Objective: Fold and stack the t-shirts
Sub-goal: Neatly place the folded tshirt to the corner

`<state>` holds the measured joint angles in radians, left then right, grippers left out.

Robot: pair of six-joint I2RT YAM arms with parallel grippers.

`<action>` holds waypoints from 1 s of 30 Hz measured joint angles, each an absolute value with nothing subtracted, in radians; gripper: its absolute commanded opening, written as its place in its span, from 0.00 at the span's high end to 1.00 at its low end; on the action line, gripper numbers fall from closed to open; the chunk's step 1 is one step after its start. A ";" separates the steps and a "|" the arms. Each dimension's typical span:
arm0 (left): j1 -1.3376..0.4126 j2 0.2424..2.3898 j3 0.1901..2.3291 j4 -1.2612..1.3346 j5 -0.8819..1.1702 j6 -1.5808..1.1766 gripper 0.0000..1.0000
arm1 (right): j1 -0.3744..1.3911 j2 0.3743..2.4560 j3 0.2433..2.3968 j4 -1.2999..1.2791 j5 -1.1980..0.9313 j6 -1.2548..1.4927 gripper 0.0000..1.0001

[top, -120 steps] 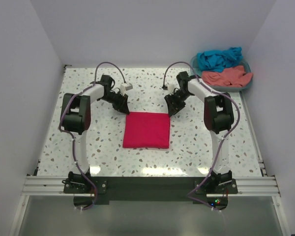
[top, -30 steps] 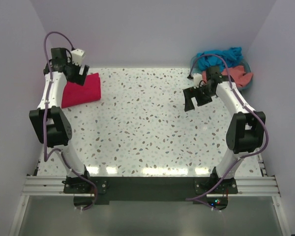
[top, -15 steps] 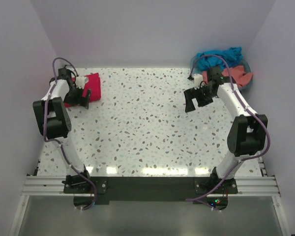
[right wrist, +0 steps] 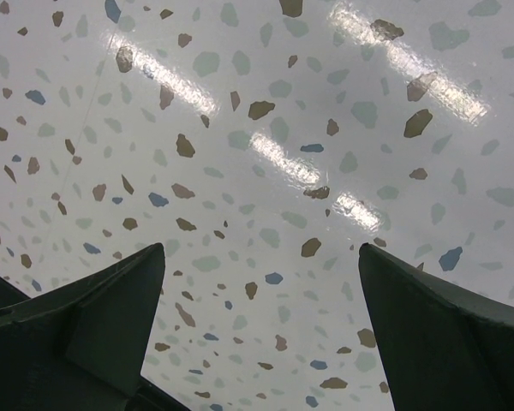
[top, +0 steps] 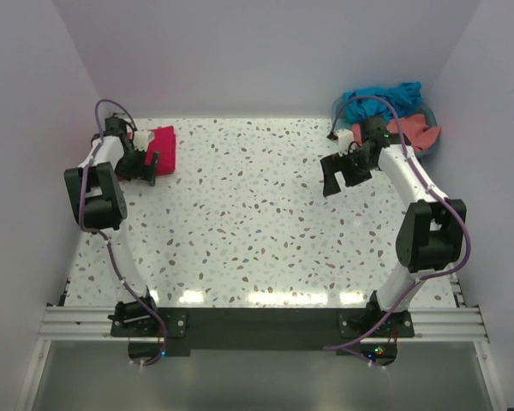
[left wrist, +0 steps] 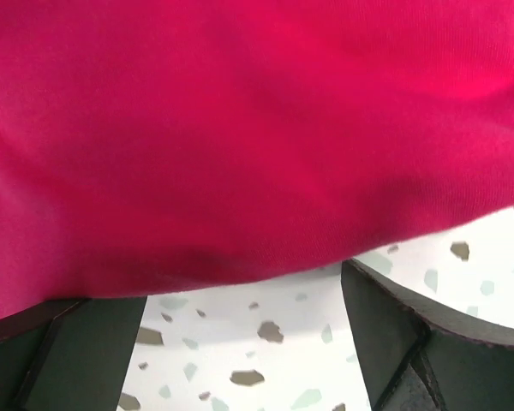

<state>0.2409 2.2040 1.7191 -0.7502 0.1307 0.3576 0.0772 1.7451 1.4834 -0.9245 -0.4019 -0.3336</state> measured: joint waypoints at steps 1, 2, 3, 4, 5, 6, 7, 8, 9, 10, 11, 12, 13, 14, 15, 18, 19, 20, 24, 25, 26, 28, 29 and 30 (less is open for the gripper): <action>0.241 2.213 1.734 -0.751 0.132 0.356 0.02 | 0.077 1.745 1.483 -0.925 -0.401 -0.334 0.01; 0.241 2.226 1.753 -0.749 0.136 0.354 0.02 | 0.077 1.745 1.483 -0.926 -0.400 -0.334 0.01; 0.241 2.238 1.772 -0.748 0.140 0.354 0.02 | 0.077 1.745 1.483 -0.926 -0.398 -0.334 0.01; 0.241 2.249 1.790 -0.748 0.143 0.354 0.02 | 0.077 1.745 1.483 -0.926 -0.395 -0.334 0.01; 0.241 2.259 1.806 -0.745 0.146 0.355 0.02 | 0.077 1.746 1.483 -0.927 -0.392 -0.333 0.02; 0.241 2.267 1.817 -0.741 0.150 0.355 0.02 | 0.077 1.747 1.483 -0.927 -0.390 -0.333 0.01; 0.241 2.276 1.832 -0.741 0.152 0.355 0.02 | 0.077 1.747 1.484 -0.927 -0.387 -0.333 0.01; 0.241 2.286 1.848 -0.742 0.153 0.355 0.02 | 0.077 1.749 1.484 -0.928 -0.385 -0.332 0.01; 0.241 2.297 1.868 -0.742 0.154 0.355 0.02 | 0.077 1.750 1.484 -0.928 -0.384 -0.331 0.01; 0.241 2.311 1.890 -0.742 0.157 0.355 0.02 | 0.077 1.753 1.486 -0.928 -0.384 -0.330 0.01; 0.241 2.327 1.914 -0.741 0.160 0.355 0.02 | 0.077 1.757 1.486 -0.928 -0.384 -0.329 0.02; 0.241 2.336 1.930 -0.741 0.163 0.355 0.02 | 0.077 1.762 1.488 -0.928 -0.383 -0.329 0.01; 0.241 2.348 1.950 -0.741 0.165 0.354 0.02 | 0.077 1.766 1.488 -0.928 -0.383 -0.328 0.01; 0.241 2.360 1.967 -0.741 0.168 0.353 0.02 | 0.077 1.769 1.488 -0.928 -0.383 -0.326 0.01; 0.241 2.367 1.979 -0.741 0.171 0.351 0.02 | 0.077 1.773 1.488 -0.928 -0.383 -0.326 0.01; 0.241 2.397 2.026 -0.741 0.180 0.332 0.03 | 0.077 1.781 1.488 -0.929 -0.382 -0.321 0.01; 0.241 2.406 2.040 -0.740 0.183 0.324 0.03 | 0.077 1.781 1.488 -0.929 -0.382 -0.319 0.01; 0.241 2.411 2.048 -0.736 0.184 0.318 0.03 | 0.077 1.781 1.488 -0.929 -0.382 -0.318 0.01; 0.241 2.419 2.057 -0.720 0.187 0.296 0.03 | 0.077 1.781 1.490 -0.929 -0.379 -0.314 0.01; 0.241 2.420 2.057 -0.716 0.188 0.290 0.03 | 0.077 1.781 1.490 -0.929 -0.378 -0.314 0.01; 0.241 2.420 2.057 -0.712 0.190 0.283 0.03 | 0.077 1.781 1.490 -0.929 -0.376 -0.314 0.01; 0.241 2.420 2.057 -0.704 0.195 0.266 0.03 | 0.077 1.781 1.490 -0.929 -0.375 -0.314 0.01; 0.240 2.420 2.057 -0.698 0.200 0.255 0.03 | 0.077 1.781 1.490 -0.929 -0.375 -0.314 0.01; 0.240 2.420 2.057 -0.694 0.206 0.245 0.03 | 0.077 1.781 1.490 -0.929 -0.375 -0.314 0.01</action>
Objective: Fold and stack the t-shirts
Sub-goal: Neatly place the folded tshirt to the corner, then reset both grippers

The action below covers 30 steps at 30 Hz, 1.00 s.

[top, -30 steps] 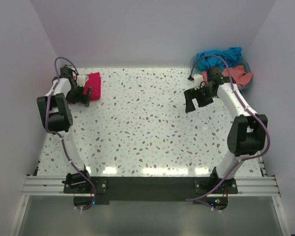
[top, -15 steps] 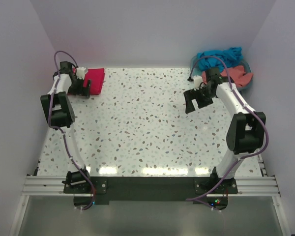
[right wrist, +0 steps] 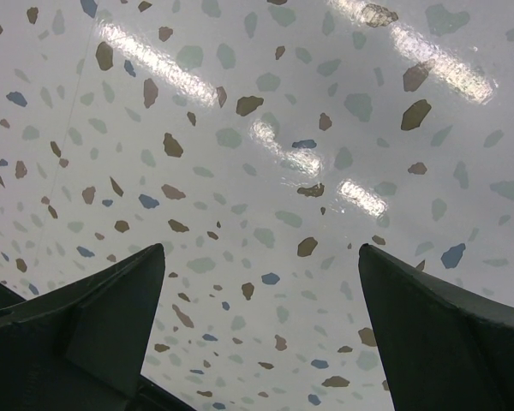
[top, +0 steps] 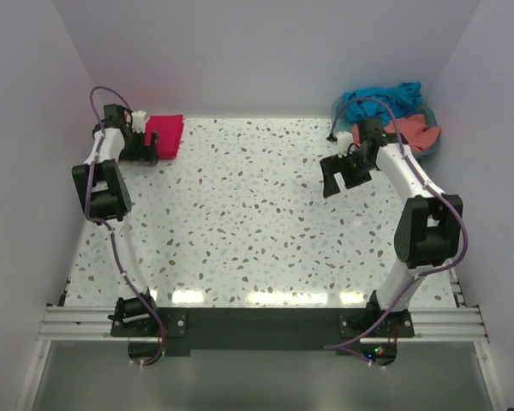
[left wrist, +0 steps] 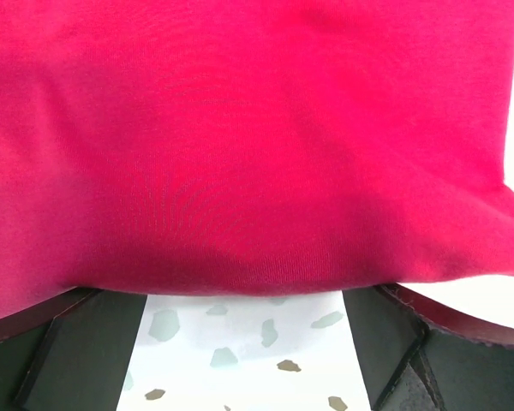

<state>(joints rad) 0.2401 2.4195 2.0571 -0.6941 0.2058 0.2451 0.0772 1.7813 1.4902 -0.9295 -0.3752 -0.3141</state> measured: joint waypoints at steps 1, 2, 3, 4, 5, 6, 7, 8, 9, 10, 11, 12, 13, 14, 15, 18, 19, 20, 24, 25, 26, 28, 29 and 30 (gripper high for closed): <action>0.240 2.420 2.057 -0.690 0.212 0.239 0.03 | 0.077 1.781 1.490 -0.929 -0.375 -0.314 0.01; 0.240 2.420 2.055 -0.685 0.218 0.226 0.02 | 0.077 1.781 1.490 -0.929 -0.375 -0.314 0.01; 0.239 2.420 2.054 -0.680 0.225 0.219 0.02 | 0.077 1.781 1.490 -0.929 -0.375 -0.315 0.01; 0.239 2.417 2.049 -0.672 0.231 0.213 0.00 | 0.077 1.781 1.490 -0.929 -0.375 -0.315 0.01; 0.239 2.413 2.045 -0.669 0.235 0.208 0.00 | 0.077 1.781 1.490 -0.929 -0.375 -0.315 0.01; 0.239 2.403 2.028 -0.662 0.241 0.202 0.00 | 0.077 1.781 1.490 -0.929 -0.375 -0.316 0.01; 0.238 2.391 2.011 -0.662 0.249 0.199 0.00 | 0.077 1.781 1.490 -0.929 -0.375 -0.318 0.01; 0.237 2.369 1.982 -0.665 0.260 0.195 0.00 | 0.076 1.780 1.490 -0.929 -0.375 -0.320 0.01; 0.235 2.345 1.950 -0.675 0.269 0.193 0.00 | 0.076 1.779 1.490 -0.928 -0.376 -0.323 0.01; 0.233 2.314 1.909 -0.678 0.280 0.192 0.00 | 0.073 1.777 1.490 -0.927 -0.377 -0.324 0.01; 0.231 2.278 1.869 -0.686 0.290 0.192 0.00 | 0.068 1.772 1.490 -0.926 -0.381 -0.326 0.01; 0.226 2.237 1.826 -0.692 0.298 0.192 0.00 | 0.064 1.765 1.490 -0.925 -0.385 -0.326 0.01; 0.223 2.201 1.797 -0.703 0.303 0.193 0.00 | 0.056 1.751 1.485 -0.917 -0.392 -0.326 0.01; 0.217 2.154 1.770 -0.719 0.303 0.193 0.00 | 0.049 1.737 1.478 -0.908 -0.396 -0.326 0.01; 0.209 2.108 1.755 -0.738 0.301 0.197 0.00 | 0.042 1.713 1.466 -0.894 -0.407 -0.325 0.01; 0.161 1.968 1.739 -0.749 0.259 0.206 0.00 | 0.014 1.652 1.428 -0.853 -0.424 -0.311 0.01; 0.139 1.916 1.724 -0.746 0.249 0.208 0.00 | 0.006 1.629 1.410 -0.836 -0.432 -0.305 0.01; 0.118 1.863 1.702 -0.741 0.246 0.210 0.00 | 0.002 1.608 1.389 -0.818 -0.437 -0.298 0.01; 0.042 1.665 1.537 -0.701 0.243 0.220 0.00 | -0.016 1.517 1.283 -0.759 -0.455 -0.275 0.01; 0.028 1.619 1.483 -0.694 0.239 0.222 0.00 | -0.020 1.496 1.251 -0.748 -0.461 -0.269 0.01; 0.017 1.576 1.419 -0.687 0.232 0.224 0.00 | -0.021 1.481 1.228 -0.741 -0.464 -0.265 0.01; -0.002 1.523 1.320 -0.685 0.223 0.225 0.00 | -0.025 1.446 1.165 -0.722 -0.467 -0.253 0.01; -0.010 1.508 1.275 -0.686 0.221 0.225 0.00 | -0.026 1.429 1.136 -0.718 -0.467 -0.248 0.01; -0.017 1.493 1.229 -0.678 0.221 0.225 0.00 | -0.026 1.411 1.107 -0.709 -0.469 -0.244 0.01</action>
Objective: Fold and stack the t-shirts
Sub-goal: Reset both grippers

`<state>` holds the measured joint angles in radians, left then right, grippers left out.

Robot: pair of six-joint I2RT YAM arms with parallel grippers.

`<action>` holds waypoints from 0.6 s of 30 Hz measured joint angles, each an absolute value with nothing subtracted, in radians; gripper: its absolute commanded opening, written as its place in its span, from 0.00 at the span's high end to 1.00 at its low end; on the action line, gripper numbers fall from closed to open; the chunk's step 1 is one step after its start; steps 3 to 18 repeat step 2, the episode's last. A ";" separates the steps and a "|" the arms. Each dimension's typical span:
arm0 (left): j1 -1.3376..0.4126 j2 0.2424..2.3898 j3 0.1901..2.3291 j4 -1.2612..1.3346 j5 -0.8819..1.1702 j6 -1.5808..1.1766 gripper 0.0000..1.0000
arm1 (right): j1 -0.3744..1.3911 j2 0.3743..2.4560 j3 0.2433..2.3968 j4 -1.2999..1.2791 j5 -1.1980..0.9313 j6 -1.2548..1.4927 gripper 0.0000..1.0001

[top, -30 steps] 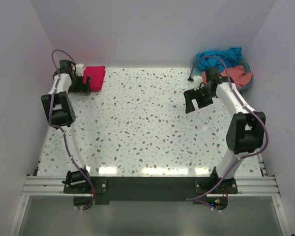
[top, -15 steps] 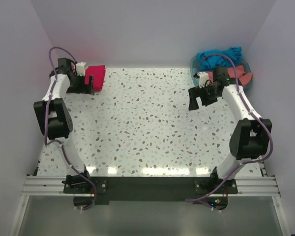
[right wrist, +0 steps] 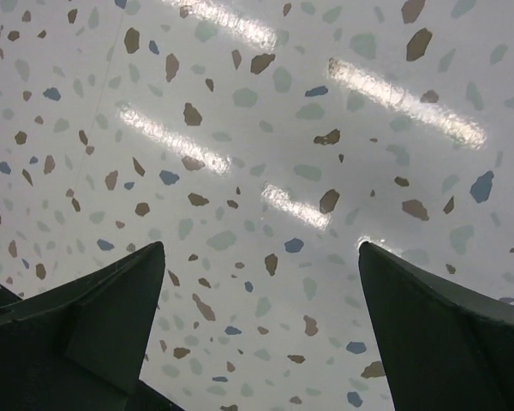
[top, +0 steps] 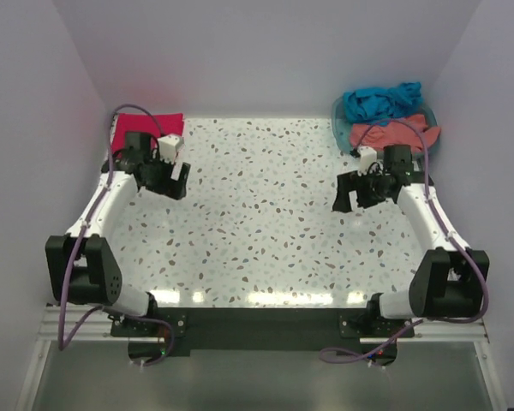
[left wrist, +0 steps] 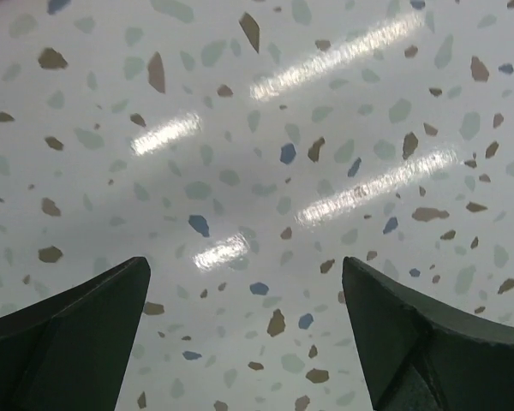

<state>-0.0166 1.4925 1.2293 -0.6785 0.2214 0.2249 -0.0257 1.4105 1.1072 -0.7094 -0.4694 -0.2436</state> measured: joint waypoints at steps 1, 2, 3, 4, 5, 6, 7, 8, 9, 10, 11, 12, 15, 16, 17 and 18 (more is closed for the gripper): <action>-0.023 1.477 1.189 -0.676 0.223 0.224 0.00 | -0.026 1.393 1.083 -0.708 -0.472 -0.240 0.01; -0.025 1.462 1.155 -0.676 0.224 0.224 0.00 | -0.026 1.377 1.064 -0.709 -0.474 -0.237 0.01; -0.025 1.462 1.155 -0.676 0.224 0.224 0.00 | -0.026 1.377 1.064 -0.709 -0.474 -0.237 0.01; -0.025 1.462 1.155 -0.676 0.224 0.224 0.00 | -0.026 1.377 1.064 -0.709 -0.474 -0.237 0.01; -0.025 1.462 1.155 -0.676 0.224 0.224 0.00 | -0.026 1.377 1.064 -0.709 -0.474 -0.237 0.01; -0.025 1.462 1.155 -0.676 0.224 0.224 0.00 | -0.026 1.377 1.064 -0.709 -0.474 -0.237 0.01; -0.025 1.462 1.155 -0.676 0.224 0.224 0.00 | -0.026 1.377 1.064 -0.709 -0.474 -0.237 0.01; -0.025 1.462 1.155 -0.676 0.224 0.224 0.00 | -0.026 1.377 1.064 -0.709 -0.474 -0.237 0.01; -0.025 1.462 1.155 -0.676 0.224 0.224 0.00 | -0.026 1.377 1.064 -0.709 -0.474 -0.237 0.01; -0.025 1.462 1.155 -0.676 0.224 0.224 0.00 | -0.026 1.377 1.064 -0.709 -0.474 -0.237 0.01; -0.025 1.462 1.155 -0.676 0.224 0.224 0.00 | -0.026 1.377 1.064 -0.709 -0.474 -0.237 0.01; -0.025 1.462 1.155 -0.676 0.224 0.224 0.00 | -0.026 1.377 1.064 -0.709 -0.474 -0.237 0.01; -0.025 1.462 1.155 -0.676 0.224 0.224 0.00 | -0.026 1.377 1.064 -0.709 -0.474 -0.237 0.01; -0.025 1.462 1.155 -0.676 0.224 0.224 0.00 | -0.026 1.377 1.064 -0.709 -0.474 -0.237 0.01; -0.025 1.462 1.155 -0.676 0.224 0.224 0.00 | -0.026 1.377 1.064 -0.709 -0.474 -0.237 0.01; -0.025 1.462 1.155 -0.676 0.224 0.224 0.00 | -0.026 1.377 1.064 -0.709 -0.474 -0.237 0.01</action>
